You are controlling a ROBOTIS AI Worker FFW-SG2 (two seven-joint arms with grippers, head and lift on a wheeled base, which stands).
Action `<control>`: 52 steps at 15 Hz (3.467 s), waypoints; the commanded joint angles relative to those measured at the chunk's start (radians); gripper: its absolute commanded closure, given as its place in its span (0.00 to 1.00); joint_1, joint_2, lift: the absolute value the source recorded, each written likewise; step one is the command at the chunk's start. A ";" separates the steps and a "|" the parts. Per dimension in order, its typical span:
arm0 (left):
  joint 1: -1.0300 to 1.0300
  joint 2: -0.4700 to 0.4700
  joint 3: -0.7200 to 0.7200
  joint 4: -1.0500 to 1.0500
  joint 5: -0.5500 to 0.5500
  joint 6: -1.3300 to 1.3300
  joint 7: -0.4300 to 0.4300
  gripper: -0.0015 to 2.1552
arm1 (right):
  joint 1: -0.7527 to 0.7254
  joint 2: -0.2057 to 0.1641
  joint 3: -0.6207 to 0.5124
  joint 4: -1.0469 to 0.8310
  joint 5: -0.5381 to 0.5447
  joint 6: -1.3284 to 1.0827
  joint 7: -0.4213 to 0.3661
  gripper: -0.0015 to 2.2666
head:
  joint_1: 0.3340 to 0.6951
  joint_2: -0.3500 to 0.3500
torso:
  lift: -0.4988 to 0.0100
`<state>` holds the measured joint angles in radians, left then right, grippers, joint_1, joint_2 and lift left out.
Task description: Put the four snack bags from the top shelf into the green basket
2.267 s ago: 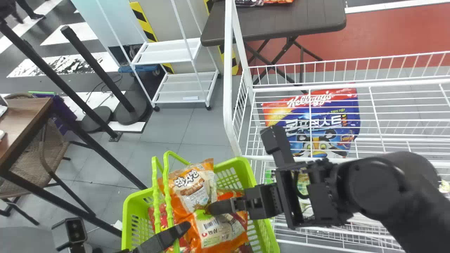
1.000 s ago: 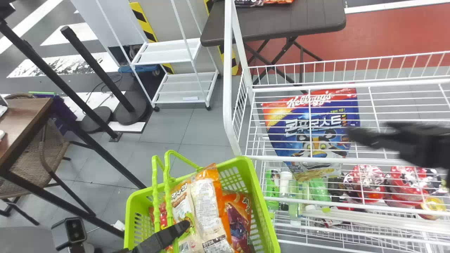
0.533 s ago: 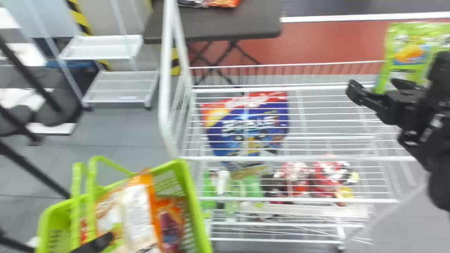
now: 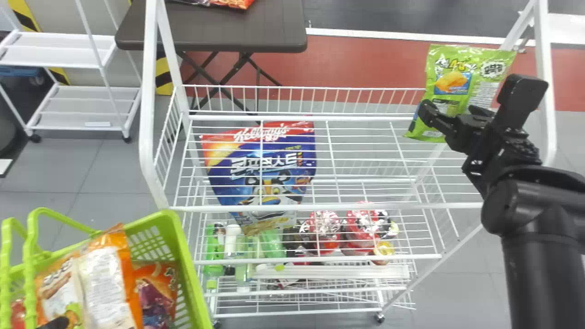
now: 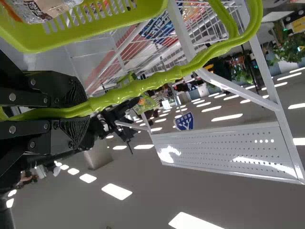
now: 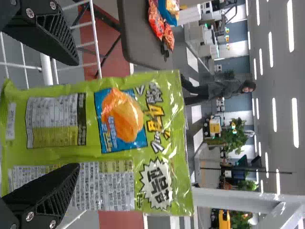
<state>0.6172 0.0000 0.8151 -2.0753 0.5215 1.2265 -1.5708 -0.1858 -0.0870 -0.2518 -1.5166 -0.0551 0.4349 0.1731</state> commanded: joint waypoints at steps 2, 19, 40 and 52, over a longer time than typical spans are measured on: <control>-0.004 -0.003 -0.007 0.004 -0.003 0.000 -0.010 1.00 | -0.083 0.000 0.025 0.131 0.049 0.000 -0.007 0.04 | 1.00 0.34 | 0.98; -0.004 -0.003 0.002 0.015 -0.003 0.000 -0.010 1.00 | 0.266 0.010 0.091 -0.450 -0.267 0.215 -0.055 0.99 | 1.00 0.44 | 0.98; -0.011 -0.003 -0.004 0.023 -0.003 0.000 -0.010 1.00 | 0.200 0.012 0.549 -0.327 -1.071 0.957 0.066 0.98 | 1.00 1.00 | 0.98; -0.013 -0.003 -0.008 0.026 -0.005 0.000 -0.010 0.99 | 0.187 -0.002 0.420 -0.451 -1.032 1.132 0.081 0.02 | 1.00 1.00 | 0.98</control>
<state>0.6046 0.0000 0.8080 -2.0484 0.5169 1.2262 -1.5708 0.0027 -0.0888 0.2092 -1.9601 -1.0616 1.5415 0.2547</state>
